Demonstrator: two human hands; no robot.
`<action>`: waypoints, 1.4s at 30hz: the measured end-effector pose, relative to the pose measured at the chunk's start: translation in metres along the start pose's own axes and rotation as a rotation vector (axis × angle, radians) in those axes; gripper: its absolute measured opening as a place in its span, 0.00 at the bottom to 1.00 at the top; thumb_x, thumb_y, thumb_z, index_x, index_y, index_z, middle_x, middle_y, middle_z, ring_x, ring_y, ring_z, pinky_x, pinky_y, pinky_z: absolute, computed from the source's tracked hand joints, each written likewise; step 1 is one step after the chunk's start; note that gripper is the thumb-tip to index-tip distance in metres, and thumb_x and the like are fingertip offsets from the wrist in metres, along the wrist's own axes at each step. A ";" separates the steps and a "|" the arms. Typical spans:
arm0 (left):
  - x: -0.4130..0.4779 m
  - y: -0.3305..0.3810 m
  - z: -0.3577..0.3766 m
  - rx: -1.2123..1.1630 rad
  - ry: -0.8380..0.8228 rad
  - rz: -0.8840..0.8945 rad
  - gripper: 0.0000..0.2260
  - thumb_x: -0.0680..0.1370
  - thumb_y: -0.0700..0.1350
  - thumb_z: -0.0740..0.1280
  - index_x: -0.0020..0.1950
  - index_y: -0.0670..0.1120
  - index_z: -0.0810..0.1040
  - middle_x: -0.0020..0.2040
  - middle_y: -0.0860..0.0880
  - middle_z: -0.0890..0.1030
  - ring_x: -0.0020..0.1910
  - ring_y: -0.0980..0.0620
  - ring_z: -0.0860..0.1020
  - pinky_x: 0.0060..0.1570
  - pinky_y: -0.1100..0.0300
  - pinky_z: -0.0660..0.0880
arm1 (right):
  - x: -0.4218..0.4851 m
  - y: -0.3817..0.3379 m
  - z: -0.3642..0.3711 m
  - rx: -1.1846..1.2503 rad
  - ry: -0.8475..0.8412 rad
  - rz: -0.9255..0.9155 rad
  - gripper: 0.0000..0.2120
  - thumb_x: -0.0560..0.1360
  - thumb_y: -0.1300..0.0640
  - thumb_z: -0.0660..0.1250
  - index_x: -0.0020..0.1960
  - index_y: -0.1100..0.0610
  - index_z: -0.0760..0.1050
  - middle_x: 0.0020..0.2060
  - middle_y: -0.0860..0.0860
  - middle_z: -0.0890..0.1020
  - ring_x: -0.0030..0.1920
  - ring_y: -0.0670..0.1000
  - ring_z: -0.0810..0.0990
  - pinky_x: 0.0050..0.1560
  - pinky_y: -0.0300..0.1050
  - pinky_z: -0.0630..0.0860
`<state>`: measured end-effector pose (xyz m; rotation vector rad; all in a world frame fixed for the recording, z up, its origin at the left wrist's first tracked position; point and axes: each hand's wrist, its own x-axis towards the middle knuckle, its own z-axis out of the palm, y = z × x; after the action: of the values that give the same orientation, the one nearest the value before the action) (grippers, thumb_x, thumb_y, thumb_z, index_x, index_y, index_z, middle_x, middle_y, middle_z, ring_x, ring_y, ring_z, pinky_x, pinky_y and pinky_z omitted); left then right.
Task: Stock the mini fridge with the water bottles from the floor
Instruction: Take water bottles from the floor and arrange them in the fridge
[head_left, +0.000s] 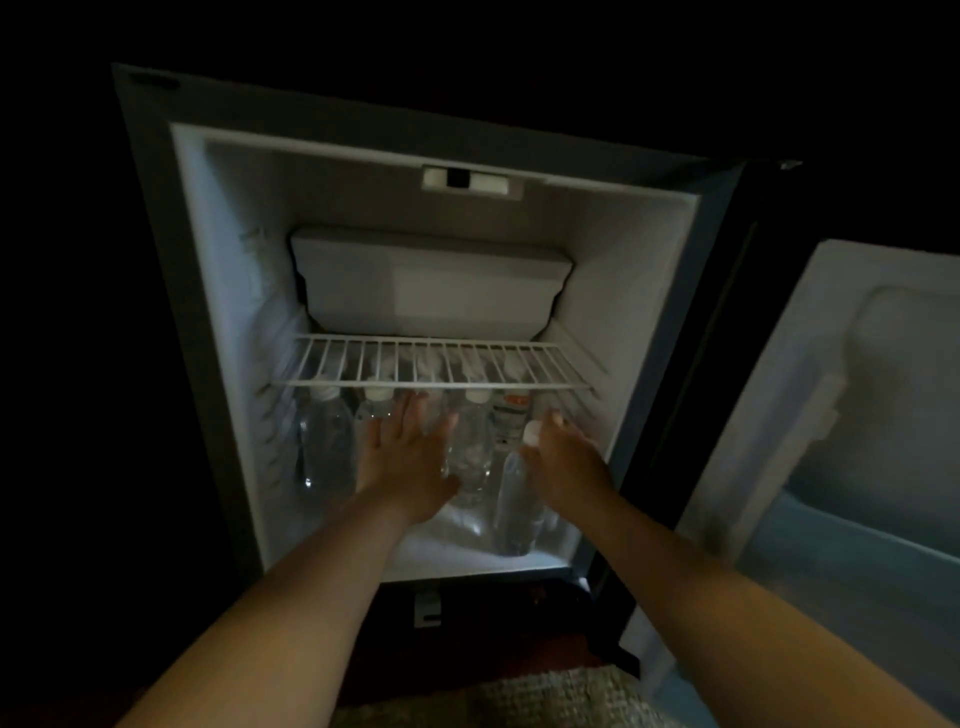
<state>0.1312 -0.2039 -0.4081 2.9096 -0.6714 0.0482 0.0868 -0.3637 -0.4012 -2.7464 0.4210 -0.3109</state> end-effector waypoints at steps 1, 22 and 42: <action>0.004 0.001 0.003 -0.030 0.035 -0.013 0.35 0.76 0.57 0.62 0.76 0.56 0.45 0.78 0.46 0.41 0.77 0.44 0.38 0.75 0.44 0.43 | 0.004 0.001 0.004 0.000 0.044 0.020 0.17 0.79 0.52 0.59 0.62 0.63 0.67 0.60 0.60 0.75 0.60 0.61 0.75 0.54 0.48 0.72; 0.036 0.027 0.030 -0.155 0.230 -0.084 0.34 0.78 0.53 0.60 0.76 0.59 0.41 0.78 0.44 0.45 0.77 0.43 0.41 0.73 0.44 0.40 | 0.012 0.019 0.071 0.237 -0.033 0.360 0.29 0.75 0.47 0.66 0.68 0.61 0.62 0.62 0.62 0.75 0.62 0.63 0.75 0.57 0.50 0.73; 0.031 0.020 0.050 -0.139 0.229 -0.043 0.34 0.78 0.50 0.57 0.76 0.55 0.37 0.77 0.43 0.34 0.75 0.47 0.31 0.73 0.48 0.37 | 0.038 0.027 0.101 0.569 -0.116 0.517 0.23 0.81 0.50 0.54 0.69 0.64 0.67 0.66 0.63 0.72 0.66 0.61 0.71 0.65 0.50 0.68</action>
<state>0.1505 -0.2427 -0.4528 2.7279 -0.5501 0.3111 0.1421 -0.3697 -0.4978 -2.0069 0.8382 -0.1091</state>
